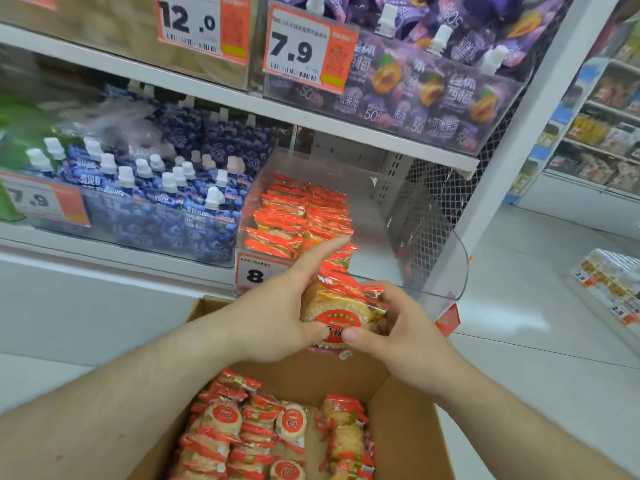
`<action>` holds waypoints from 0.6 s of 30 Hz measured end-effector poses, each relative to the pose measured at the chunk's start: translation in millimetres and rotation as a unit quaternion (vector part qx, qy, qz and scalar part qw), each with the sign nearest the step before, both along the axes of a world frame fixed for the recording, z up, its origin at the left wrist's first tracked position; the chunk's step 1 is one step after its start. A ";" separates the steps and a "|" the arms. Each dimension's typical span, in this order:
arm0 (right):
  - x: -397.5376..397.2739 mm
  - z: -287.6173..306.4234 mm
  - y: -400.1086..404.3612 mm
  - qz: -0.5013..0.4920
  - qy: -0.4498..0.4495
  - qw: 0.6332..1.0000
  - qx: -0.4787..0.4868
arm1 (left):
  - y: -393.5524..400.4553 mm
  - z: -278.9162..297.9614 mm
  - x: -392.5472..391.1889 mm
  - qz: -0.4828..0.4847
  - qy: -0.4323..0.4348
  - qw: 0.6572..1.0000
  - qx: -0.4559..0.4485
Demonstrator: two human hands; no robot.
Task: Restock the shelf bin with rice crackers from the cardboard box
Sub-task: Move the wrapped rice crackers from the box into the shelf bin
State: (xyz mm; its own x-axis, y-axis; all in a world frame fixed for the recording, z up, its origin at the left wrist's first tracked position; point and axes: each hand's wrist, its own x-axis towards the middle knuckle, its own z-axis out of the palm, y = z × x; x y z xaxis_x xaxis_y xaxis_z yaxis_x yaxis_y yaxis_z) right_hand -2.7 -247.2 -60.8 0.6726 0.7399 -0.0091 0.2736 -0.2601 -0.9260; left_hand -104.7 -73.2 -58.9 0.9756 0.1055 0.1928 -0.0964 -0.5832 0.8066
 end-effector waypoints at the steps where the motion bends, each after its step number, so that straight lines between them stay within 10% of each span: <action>1: -1.3 4.5 -0.2 0.000 -0.016 1.000 0.017 | -0.8 3.6 0.0 0.003 -0.011 1.000 0.006; 9: 72.6 62.2 18.3 -0.208 -0.207 0.955 0.035 | 44.5 10.0 11.3 0.196 -0.082 0.959 0.189; 18: 204.4 7.8 97.1 -0.262 -0.112 0.944 -0.166 | 54.9 -19.3 30.6 0.225 -0.021 0.933 0.281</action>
State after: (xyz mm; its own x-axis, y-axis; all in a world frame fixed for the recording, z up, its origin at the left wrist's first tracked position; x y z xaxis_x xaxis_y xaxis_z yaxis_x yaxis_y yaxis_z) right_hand 201.7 -150.0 -52.9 0.9579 0.2871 0.0034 0.2062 -0.6796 -0.7040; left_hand -74.1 -18.4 -78.2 0.8475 0.3736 0.3771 0.2360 -0.9015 0.3627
